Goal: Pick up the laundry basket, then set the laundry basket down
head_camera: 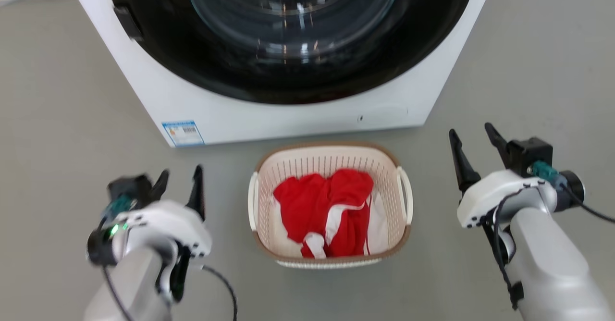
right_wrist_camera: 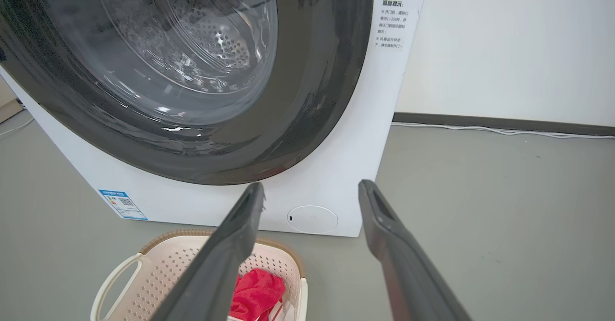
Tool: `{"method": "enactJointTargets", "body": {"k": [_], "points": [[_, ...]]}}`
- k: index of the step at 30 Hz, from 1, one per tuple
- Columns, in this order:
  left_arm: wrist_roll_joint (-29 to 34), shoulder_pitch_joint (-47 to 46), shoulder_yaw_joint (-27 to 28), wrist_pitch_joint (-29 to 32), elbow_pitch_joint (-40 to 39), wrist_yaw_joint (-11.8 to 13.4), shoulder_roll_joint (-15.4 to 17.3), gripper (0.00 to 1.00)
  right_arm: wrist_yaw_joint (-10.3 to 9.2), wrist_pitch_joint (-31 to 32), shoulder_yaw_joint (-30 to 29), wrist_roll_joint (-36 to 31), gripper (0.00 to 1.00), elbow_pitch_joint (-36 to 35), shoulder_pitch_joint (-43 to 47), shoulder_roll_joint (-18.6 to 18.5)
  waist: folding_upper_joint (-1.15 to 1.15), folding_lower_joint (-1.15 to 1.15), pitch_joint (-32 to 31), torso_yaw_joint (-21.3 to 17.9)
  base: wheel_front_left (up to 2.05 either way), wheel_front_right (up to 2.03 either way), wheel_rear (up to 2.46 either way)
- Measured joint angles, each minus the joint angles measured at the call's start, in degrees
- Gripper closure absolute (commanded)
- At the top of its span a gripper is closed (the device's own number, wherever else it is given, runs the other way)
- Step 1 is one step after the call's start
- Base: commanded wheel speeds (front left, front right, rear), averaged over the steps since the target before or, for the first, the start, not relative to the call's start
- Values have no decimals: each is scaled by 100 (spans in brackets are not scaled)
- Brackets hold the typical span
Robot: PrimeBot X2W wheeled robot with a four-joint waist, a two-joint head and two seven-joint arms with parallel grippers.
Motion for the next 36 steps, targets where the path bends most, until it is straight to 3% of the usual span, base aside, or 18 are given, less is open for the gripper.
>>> {"method": "enactJointTargets", "body": {"k": [6,17,30,31,36], "points": [[330,963,656,-16,-842,25,97,0,0,0,-9,4,0,-754,622,29,0,0,-469,7,0,0,0],[815,2293,1388,-16,-1893,24,-133,0,0,0,-249,0,0,-1852,2096,218,0,0,-1082,30,0,0,0],[939,2949,1864,-16,-2403,22,-298,0,0,293,-349,-101,0,-2708,2659,314,0,0,-1298,-7,0,0,0],[978,2949,1868,-16,-2401,21,-298,100,-1,305,-343,-101,100,-2702,2665,323,0,0,-1303,-3,0,0,0],[949,3133,1824,-8,-2084,16,-420,100,-5,324,-324,-98,100,-2387,2918,380,0,0,-1305,-2,0,0,0]]}}
